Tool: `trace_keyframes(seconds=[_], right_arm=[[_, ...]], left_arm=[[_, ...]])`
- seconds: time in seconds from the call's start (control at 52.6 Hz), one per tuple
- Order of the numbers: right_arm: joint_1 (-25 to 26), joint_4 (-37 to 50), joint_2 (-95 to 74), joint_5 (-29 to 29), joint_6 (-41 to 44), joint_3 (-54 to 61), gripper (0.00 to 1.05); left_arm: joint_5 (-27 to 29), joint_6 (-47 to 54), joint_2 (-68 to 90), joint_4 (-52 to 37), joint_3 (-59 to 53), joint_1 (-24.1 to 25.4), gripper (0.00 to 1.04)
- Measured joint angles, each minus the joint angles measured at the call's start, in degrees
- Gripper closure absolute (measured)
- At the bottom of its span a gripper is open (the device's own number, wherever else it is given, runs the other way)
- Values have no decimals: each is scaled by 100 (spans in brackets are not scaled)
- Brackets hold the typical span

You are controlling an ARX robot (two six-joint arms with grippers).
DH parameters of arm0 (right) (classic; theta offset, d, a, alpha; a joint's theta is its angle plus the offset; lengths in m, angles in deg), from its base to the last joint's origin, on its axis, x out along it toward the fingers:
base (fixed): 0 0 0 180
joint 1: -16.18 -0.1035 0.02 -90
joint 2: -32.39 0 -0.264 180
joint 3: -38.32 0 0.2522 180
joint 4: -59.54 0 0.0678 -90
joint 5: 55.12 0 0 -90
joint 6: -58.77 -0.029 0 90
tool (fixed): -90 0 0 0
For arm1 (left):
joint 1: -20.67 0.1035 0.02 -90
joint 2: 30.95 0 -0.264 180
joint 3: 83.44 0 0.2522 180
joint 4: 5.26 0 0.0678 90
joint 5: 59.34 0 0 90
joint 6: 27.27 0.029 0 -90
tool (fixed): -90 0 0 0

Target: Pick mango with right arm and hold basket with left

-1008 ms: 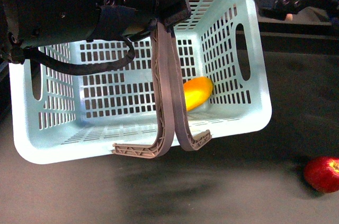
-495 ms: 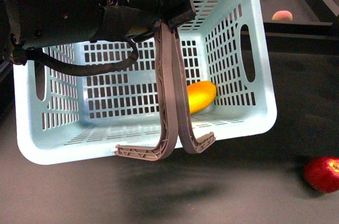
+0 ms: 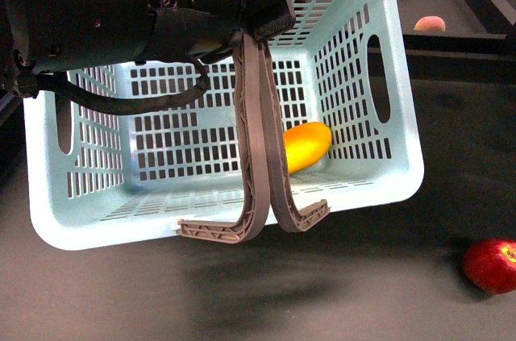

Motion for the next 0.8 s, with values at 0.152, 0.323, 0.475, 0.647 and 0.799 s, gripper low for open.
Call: trace_keyframes(seconds=[0.152, 0.323, 0.475, 0.647, 0.799], right_arm=[[26, 1672, 13, -1147, 997, 608, 30], [426, 1502, 612, -822, 1414, 866, 57], [785, 1104, 1169, -481, 1517, 1032, 85], [1137, 935, 1703, -144, 1561, 1322, 103], [1738, 514, 2133, 455, 1561, 1325, 103]], left_arm=[[-13, 7, 0, 0, 0, -4, 99], [15, 4, 0, 0, 0, 0, 99], [4, 7, 0, 0, 0, 0, 99], [7, 11, 0, 0, 0, 0, 99], [0, 11, 0, 0, 0, -7, 99]])
